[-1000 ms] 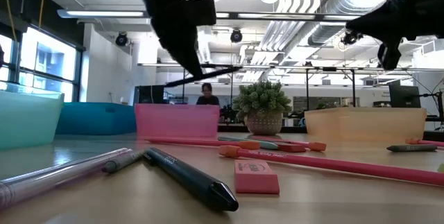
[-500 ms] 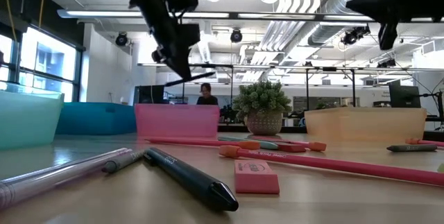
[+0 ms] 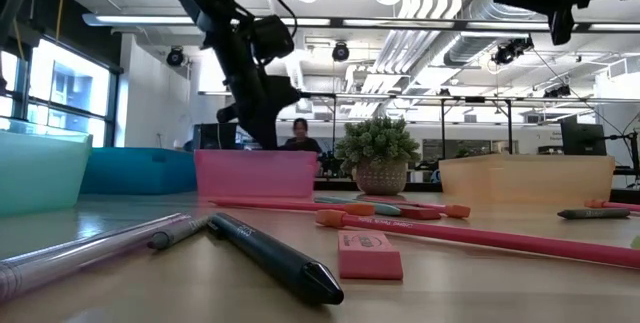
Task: Sort crayons/erasers/pens/pencils in bins
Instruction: Put the black pen into the pink bin
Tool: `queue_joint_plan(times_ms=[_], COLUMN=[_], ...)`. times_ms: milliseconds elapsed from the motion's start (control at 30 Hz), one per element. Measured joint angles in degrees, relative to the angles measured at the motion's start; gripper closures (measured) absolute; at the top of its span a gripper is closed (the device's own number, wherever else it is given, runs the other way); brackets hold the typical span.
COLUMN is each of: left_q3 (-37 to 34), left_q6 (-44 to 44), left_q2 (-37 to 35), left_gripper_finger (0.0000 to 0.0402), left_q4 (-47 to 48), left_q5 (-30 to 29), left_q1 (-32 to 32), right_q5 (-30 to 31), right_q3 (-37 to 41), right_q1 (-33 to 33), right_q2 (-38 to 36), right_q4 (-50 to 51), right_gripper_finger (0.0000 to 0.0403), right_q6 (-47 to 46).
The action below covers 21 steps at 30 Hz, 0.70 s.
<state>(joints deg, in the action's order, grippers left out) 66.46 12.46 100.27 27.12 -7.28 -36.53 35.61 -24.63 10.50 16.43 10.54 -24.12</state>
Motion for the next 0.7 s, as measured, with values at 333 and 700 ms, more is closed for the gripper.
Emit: queue_joint_plan(times_ms=[333,700], left_q3=[0.0,0.0], left_q6=[0.9,0.9], left_q2=[2.51,2.6], left_gripper_finger=[0.039,0.035], left_q4=[-0.05,-0.06], left_q5=[-0.95,-0.89], left_q1=[-1.78,-3.32], right_q5=[-2.9,-16.57], right_q3=[-6.45,-6.46], right_q1=[0.02,0.02], right_q2=[8.71,16.58], right_q4=[20.5,34.07], right_gripper_finger=[0.0402,0.0402], right_q6=[-18.39,-37.74])
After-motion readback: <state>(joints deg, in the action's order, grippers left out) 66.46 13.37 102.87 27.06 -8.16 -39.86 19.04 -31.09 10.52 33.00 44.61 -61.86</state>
